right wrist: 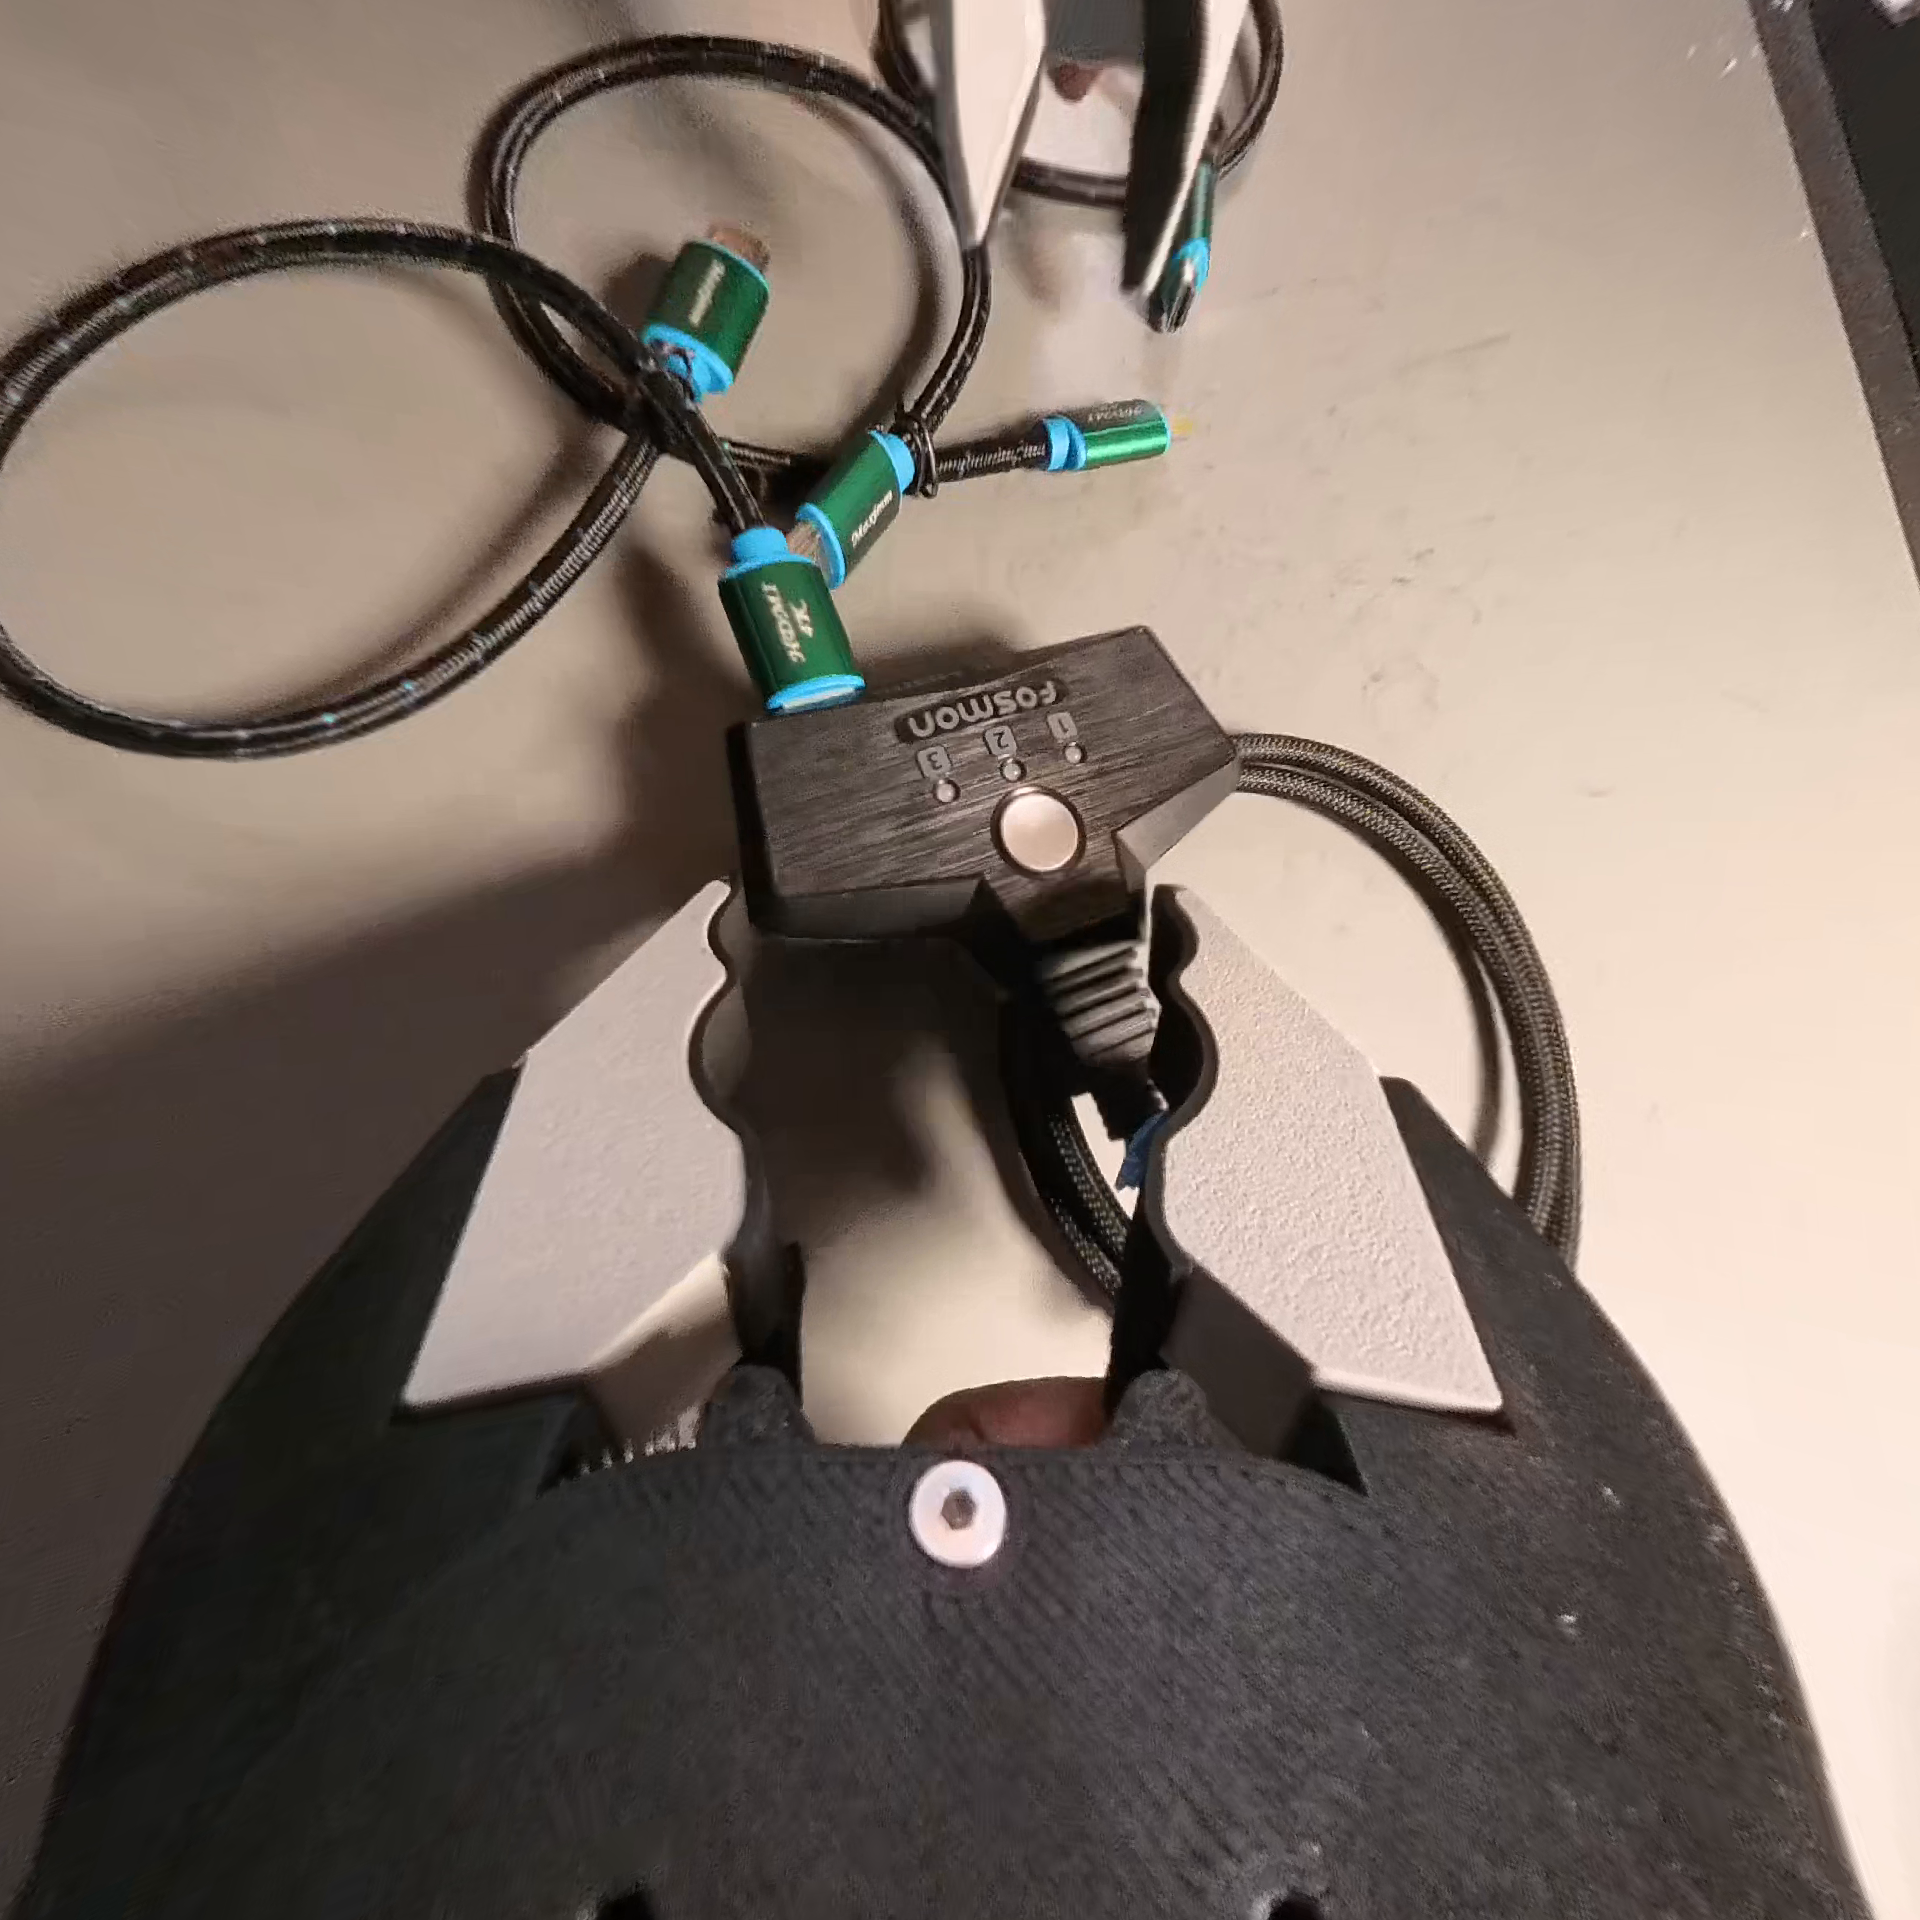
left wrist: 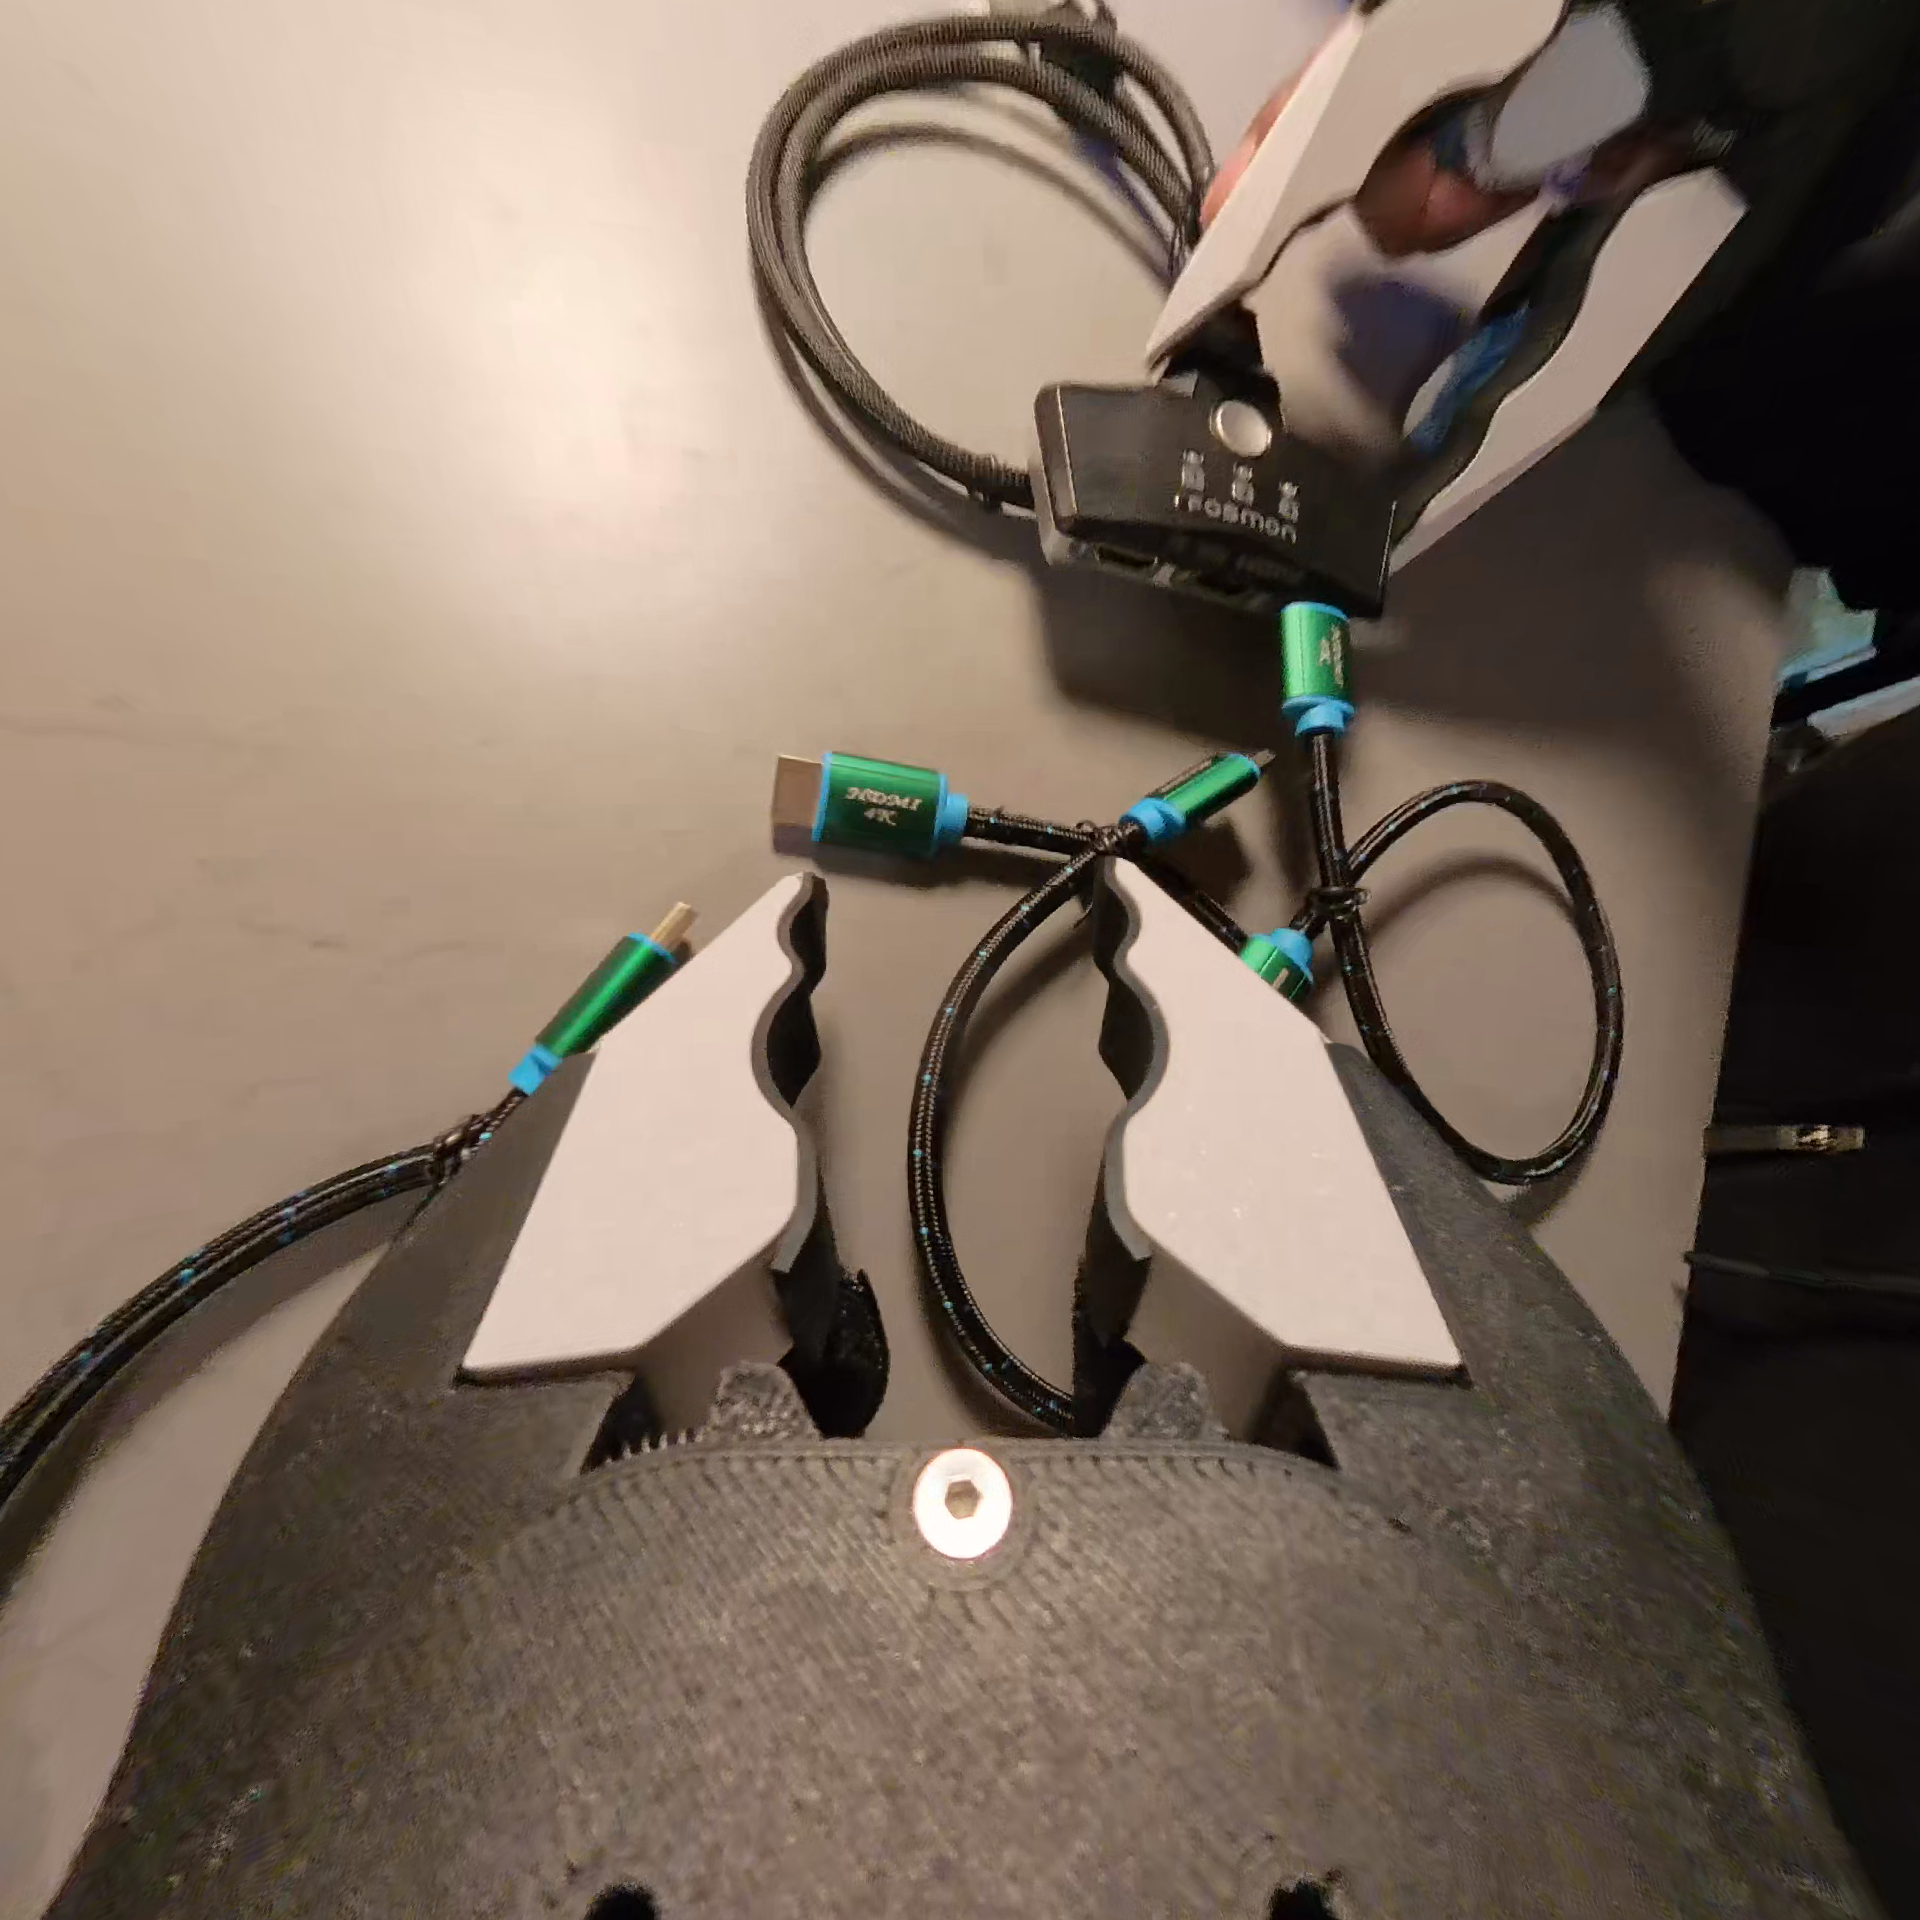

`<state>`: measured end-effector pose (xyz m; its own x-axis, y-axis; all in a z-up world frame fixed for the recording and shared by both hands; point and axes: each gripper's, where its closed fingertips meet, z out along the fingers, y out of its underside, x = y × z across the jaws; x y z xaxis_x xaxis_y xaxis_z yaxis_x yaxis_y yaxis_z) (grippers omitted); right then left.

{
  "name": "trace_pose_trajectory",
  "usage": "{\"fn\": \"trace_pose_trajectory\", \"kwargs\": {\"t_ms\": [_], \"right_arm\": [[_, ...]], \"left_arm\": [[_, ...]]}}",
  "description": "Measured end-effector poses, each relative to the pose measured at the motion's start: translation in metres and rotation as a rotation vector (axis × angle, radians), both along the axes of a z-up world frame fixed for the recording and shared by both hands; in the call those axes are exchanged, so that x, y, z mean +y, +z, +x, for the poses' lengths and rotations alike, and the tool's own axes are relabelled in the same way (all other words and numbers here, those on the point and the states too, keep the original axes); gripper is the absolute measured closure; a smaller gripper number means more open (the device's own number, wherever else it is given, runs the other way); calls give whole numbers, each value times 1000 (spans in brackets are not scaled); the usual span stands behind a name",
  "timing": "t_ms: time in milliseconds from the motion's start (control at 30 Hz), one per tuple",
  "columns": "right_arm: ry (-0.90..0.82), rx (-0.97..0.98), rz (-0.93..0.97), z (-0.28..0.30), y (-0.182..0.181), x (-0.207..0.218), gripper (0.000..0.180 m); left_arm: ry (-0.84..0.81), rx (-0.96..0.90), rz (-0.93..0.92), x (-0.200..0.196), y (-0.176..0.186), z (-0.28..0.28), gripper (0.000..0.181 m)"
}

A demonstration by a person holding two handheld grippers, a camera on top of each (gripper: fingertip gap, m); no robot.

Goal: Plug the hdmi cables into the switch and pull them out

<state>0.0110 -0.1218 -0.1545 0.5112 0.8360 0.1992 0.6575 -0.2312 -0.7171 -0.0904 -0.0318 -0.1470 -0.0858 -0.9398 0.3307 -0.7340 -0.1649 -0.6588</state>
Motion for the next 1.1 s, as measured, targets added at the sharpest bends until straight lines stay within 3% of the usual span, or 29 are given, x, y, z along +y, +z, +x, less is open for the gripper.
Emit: {"fn": "trace_pose_trajectory", "kwargs": {"t_ms": [33, 167, 233, 433, 767, 1100], "right_arm": [[4, 17, 2, 0, 5, -2, 101], [-4, 105, 43, 0, 27, -4, 101], [-11, 147, 64, -5, 32, 0, 104], [-17, 222, 81, -23, 34, 7, 109], [-84, 257, 176, -31, 49, 18, 110], [-136, 297, 383, -52, 90, 24, 115]], "left_arm": [[-20, 16, 13, -4, -4, 0, 129], [-124, 105, 160, -12, -25, -9, 135], [-160, 89, 239, -11, -28, -8, 163], [-231, -14, 470, 16, -24, -7, 171], [-270, -297, 604, 20, 31, -15, 173], [-277, -478, 799, -18, 98, -9, 174]]}}
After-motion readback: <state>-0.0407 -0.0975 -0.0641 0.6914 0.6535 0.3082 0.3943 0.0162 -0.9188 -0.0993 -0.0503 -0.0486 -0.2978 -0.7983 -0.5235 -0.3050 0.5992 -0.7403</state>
